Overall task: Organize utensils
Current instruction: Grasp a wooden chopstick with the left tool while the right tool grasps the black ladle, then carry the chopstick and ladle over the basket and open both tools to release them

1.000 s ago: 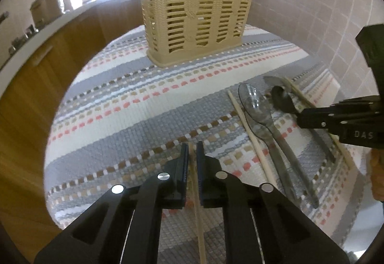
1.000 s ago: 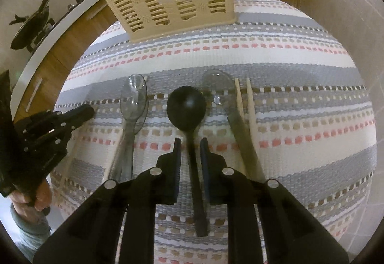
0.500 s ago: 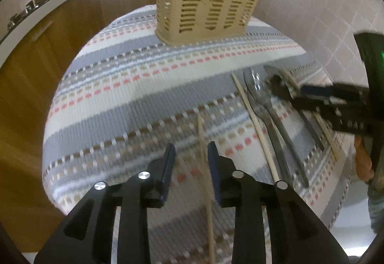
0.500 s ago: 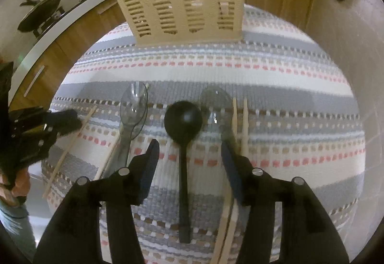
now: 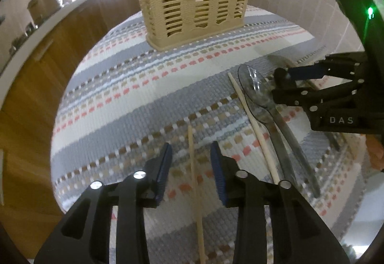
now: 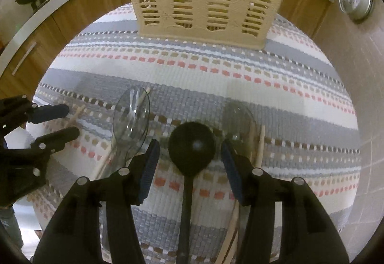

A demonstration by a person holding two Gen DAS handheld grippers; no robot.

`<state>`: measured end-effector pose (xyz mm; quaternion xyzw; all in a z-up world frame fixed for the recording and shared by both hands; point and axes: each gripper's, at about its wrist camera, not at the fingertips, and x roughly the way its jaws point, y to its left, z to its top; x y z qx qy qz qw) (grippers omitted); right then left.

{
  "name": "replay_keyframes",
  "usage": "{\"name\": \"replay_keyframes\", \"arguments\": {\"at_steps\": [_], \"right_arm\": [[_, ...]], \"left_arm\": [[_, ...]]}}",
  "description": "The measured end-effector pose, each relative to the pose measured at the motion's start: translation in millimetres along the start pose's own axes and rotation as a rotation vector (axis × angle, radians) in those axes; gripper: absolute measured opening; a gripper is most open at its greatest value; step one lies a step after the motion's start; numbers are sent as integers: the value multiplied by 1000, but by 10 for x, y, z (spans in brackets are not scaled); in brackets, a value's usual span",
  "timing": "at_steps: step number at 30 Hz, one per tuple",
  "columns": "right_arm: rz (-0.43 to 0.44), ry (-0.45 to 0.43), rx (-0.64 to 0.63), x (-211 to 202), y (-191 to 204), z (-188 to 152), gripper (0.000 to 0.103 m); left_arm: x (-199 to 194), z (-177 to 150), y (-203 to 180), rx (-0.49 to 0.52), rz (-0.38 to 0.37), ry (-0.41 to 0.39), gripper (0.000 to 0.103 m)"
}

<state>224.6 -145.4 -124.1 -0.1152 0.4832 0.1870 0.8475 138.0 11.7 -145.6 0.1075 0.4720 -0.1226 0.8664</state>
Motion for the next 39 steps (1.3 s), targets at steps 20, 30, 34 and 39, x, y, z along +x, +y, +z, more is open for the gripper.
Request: {"name": "replay_keyframes", "arguments": {"at_steps": [20, 30, 34, 39], "right_arm": [[72, -257, 40, -729, -197, -11, 34], [61, -561, 87, -1415, -339, 236, 34], [50, -680, 110, -1576, -437, 470, 34], [35, -817, 137, -1736, -566, 802, 34]], "left_arm": [[-635, 216, 337, -204, -252, -425, 2], [-1100, 656, 463, -233, -255, -677, 2], [-1283, 981, 471, -221, -242, -787, 2], [-1414, 1422, 420, -178, -220, -898, 2]]}}
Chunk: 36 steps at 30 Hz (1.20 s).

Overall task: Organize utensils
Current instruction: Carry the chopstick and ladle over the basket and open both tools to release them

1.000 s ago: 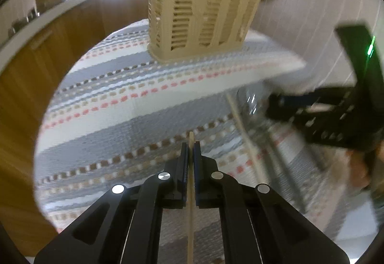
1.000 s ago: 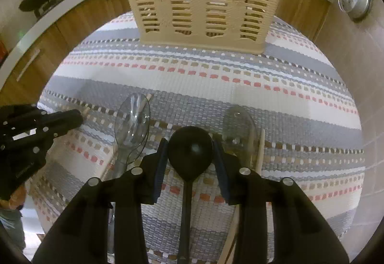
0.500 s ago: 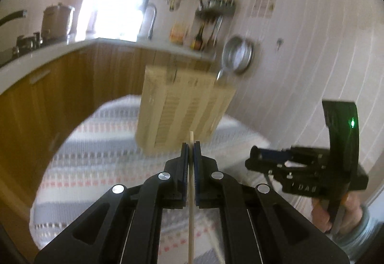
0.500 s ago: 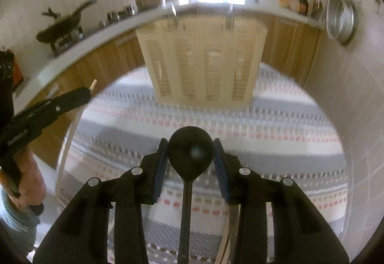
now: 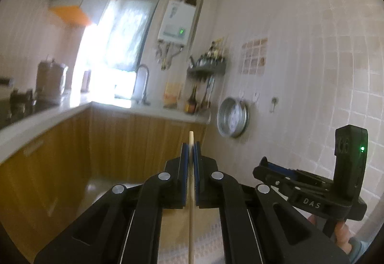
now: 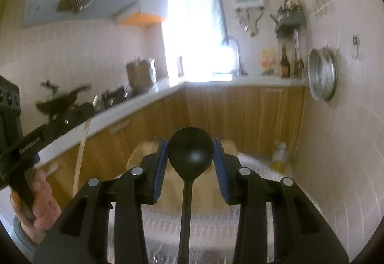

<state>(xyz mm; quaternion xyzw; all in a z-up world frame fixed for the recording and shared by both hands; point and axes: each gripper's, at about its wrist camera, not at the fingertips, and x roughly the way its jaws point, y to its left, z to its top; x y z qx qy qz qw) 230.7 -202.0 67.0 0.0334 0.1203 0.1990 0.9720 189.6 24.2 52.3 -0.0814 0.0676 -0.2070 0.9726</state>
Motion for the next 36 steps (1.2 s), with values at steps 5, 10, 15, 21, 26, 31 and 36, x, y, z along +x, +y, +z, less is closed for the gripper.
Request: {"name": "replay_keyframes", "arguments": {"at_steps": [5, 10, 15, 21, 26, 31, 36], "right_arm": [[-39, -99, 8, 252, -154, 286, 34], [-54, -141, 32, 563, -369, 397, 35], [-72, -155, 44, 807, -518, 351, 35], [-44, -171, 53, 978, -568, 314, 35], [-34, -199, 41, 1034, -546, 305, 35], [-43, -196, 51, 1084, -584, 211, 35], [-76, -230, 34, 1037, -551, 65, 35]], "left_arm": [[249, 264, 4, 24, -43, -108, 2], [634, 296, 135, 43, -61, -158, 2], [910, 177, 300, 40, -47, -166, 2], [1006, 71, 481, 25, -47, -173, 2], [926, 46, 547, 19, -36, -184, 2], [909, -15, 595, 28, -21, -159, 2], [879, -49, 591, 34, -3, -154, 2]]}}
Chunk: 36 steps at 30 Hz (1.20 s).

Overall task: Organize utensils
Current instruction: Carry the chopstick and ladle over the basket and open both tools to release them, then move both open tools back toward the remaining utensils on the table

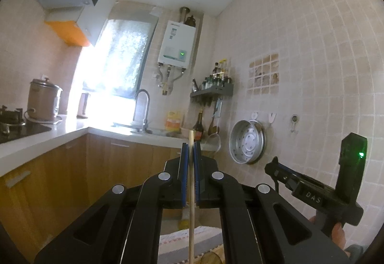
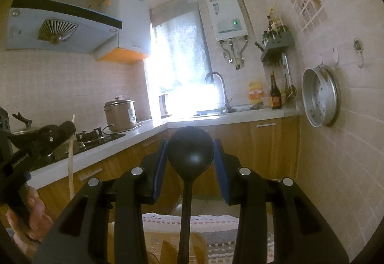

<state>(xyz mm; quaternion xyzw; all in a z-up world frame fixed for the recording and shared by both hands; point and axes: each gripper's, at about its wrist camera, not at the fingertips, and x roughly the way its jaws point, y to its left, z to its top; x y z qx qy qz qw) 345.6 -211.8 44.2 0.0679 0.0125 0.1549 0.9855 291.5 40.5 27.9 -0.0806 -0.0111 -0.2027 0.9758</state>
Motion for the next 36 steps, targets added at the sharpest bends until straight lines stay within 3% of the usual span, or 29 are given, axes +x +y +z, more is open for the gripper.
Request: {"name": "replay_keyframes", "arguments": {"at_steps": [8, 14, 16, 19, 21, 29, 36], "right_arm": [[-35, -48, -37, -157, 123, -149, 35], [-61, -14, -123, -280, 256, -259, 35], [-56, 8, -129, -356, 263, -260, 44], [-51, 7, -109, -530, 236, -202, 56], [-43, 1, -105, -655, 227, -127, 56], [-7, 23, -149, -1234, 361, 145, 56], [-2, 195, -182, -1536, 515, 89, 56]], "left_arm": [[-97, -85, -99, 42, 33, 2, 2], [-219, -126, -124, 71, 44, 51, 3], [-270, -125, -109, 54, 32, 75, 4], [-365, -89, -115, 46, 32, 105, 17], [-460, -22, -117, 35, 45, 125, 48], [-1000, 254, -209, -32, 18, 112, 54], [-1290, 187, -379, -53, 36, 252, 59]]}}
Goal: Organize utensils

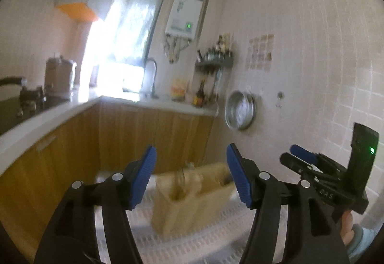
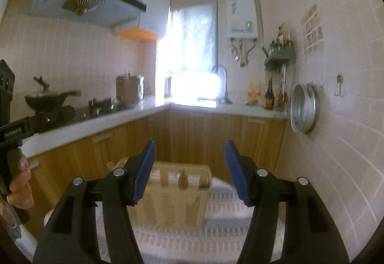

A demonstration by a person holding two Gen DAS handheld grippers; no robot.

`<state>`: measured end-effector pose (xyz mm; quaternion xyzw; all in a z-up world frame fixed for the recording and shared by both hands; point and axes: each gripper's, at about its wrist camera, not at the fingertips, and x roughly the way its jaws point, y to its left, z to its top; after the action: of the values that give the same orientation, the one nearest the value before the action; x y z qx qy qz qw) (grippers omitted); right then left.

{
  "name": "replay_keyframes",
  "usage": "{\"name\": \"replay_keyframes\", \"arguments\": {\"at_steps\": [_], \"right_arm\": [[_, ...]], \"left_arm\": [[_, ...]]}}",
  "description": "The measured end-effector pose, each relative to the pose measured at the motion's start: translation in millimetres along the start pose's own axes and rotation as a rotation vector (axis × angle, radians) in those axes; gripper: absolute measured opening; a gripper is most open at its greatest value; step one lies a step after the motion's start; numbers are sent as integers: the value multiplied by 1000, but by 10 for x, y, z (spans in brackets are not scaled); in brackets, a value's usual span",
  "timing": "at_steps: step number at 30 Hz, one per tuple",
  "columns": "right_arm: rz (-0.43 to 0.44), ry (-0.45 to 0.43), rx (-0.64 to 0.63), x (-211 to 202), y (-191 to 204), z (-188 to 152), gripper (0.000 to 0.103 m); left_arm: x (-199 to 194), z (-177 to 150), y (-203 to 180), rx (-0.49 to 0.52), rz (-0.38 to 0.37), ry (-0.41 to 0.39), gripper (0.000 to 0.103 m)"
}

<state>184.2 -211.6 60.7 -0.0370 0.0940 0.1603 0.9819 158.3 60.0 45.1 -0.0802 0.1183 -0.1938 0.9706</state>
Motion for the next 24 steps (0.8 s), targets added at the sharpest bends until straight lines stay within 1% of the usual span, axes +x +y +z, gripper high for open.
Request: {"name": "replay_keyframes", "arguments": {"at_steps": [3, 5, 7, 8, 10, 11, 12, 15, 17, 18, 20, 24], "right_arm": [[14, 103, 3, -27, 22, -95, 56], [23, 171, -1, 2, 25, -173, 56], [33, 264, 13, 47, 1, -309, 56], [41, 316, 27, 91, -25, -388, 56], [60, 404, 54, 185, -83, -538, 56], [74, 466, 77, 258, -131, -655, 56], [87, 503, 93, 323, -171, -728, 56], [148, 658, 164, 549, -278, -1053, 56], [194, 735, 208, 682, -312, -1245, 56], [202, 749, 211, 721, -297, -1301, 56], [192, 768, 163, 788, -218, -1392, 56], [171, 781, 35, 808, -5, -1465, 56]], "left_arm": [[-35, -155, -35, -19, 7, 86, 59], [4, -295, -55, -39, -2, 168, 59], [73, -448, -55, -54, -10, 247, 59], [144, -566, -60, -68, -20, 308, 59], [241, -781, -43, -88, -24, 395, 59], [327, -920, -34, -103, -22, 453, 59], [396, -1018, -28, -114, -21, 495, 58], [597, -1342, 23, -166, -41, 619, 58], [692, -1476, 46, -187, -45, 661, 58], [735, -1532, 58, -194, -49, 675, 56], [806, -1613, 77, -201, -52, 695, 55], [905, -1665, 57, -169, -47, 715, 50]]}}
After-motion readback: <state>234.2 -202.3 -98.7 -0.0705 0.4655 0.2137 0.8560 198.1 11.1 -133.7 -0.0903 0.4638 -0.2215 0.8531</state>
